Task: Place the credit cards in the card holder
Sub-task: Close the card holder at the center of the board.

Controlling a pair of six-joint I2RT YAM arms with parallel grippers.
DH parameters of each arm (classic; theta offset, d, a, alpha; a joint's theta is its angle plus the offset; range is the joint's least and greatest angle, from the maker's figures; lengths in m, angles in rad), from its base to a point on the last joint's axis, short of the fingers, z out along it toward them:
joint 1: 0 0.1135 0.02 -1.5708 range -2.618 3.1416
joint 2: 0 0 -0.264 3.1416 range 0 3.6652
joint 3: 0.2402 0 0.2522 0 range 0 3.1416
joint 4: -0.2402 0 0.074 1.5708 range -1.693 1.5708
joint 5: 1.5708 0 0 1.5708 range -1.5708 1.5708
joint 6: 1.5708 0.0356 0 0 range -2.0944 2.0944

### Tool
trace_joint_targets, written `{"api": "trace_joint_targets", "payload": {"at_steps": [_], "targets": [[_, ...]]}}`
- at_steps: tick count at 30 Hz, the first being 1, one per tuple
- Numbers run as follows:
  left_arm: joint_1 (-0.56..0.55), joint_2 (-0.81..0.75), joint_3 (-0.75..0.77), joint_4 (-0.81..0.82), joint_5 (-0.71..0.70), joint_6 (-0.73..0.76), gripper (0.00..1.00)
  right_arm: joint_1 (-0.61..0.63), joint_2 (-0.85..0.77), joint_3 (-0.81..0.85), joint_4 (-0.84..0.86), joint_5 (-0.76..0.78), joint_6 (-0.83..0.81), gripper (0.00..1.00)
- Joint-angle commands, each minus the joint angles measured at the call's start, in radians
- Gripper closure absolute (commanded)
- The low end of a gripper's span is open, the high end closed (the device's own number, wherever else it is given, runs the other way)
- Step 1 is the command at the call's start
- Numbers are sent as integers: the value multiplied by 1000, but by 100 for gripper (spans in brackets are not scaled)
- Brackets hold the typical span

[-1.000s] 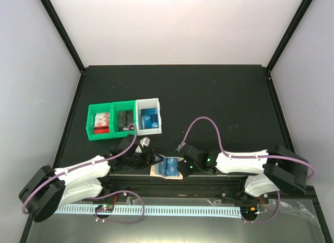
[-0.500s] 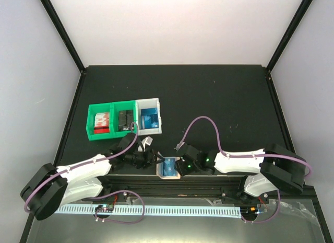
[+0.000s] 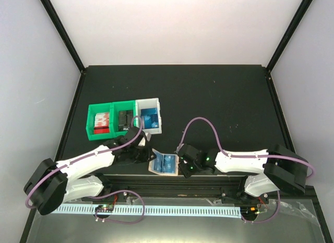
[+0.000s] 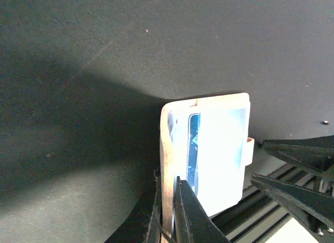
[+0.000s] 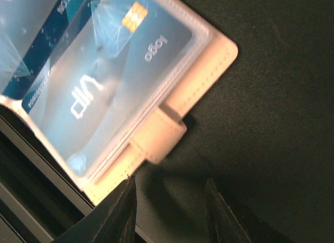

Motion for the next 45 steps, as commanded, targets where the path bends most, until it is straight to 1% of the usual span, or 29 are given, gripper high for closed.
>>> {"api": "trace_joint_targets", "payload": {"at_steps": [1, 7, 14, 17, 21, 25, 28, 33, 37, 39, 42, 43, 45], "targets": [[4, 6, 46, -109, -91, 61, 98, 9, -1, 25, -39, -40, -113, 62], [4, 26, 47, -101, -60, 85, 98, 20, 95, 110, -68, 35, -132, 62], [3, 35, 52, -117, -45, 118, 98, 20, 144, 156, -54, 138, -77, 66], [2, 39, 54, -124, -36, 129, 98, 20, 183, 171, -79, 236, -30, 67], [2, 38, 57, -138, -38, 137, 98, 20, 213, 187, -98, 409, 54, 69], [3, 37, 61, -150, -44, 146, 99, 20, 204, 208, -142, 574, 171, 69], [2, 40, 65, -158, -47, 152, 98, 12, 180, 217, -167, 634, 246, 68], [2, 34, 67, -159, -46, 156, 98, -15, 155, 208, -153, 604, 276, 67], [3, 23, 71, -151, -24, 159, 97, -25, 125, 191, -144, 488, 252, 67], [3, 21, 76, -139, 4, 163, 92, -25, 74, 169, -116, 403, 236, 64], [2, 19, 75, -109, 53, 164, 82, -30, -25, 121, -64, 295, 239, 60], [3, 19, 73, -94, 72, 162, 76, -32, -51, 111, -51, 260, 246, 56], [2, 22, 68, -64, 109, 159, 68, -35, -87, 103, -41, 208, 265, 52]]}}
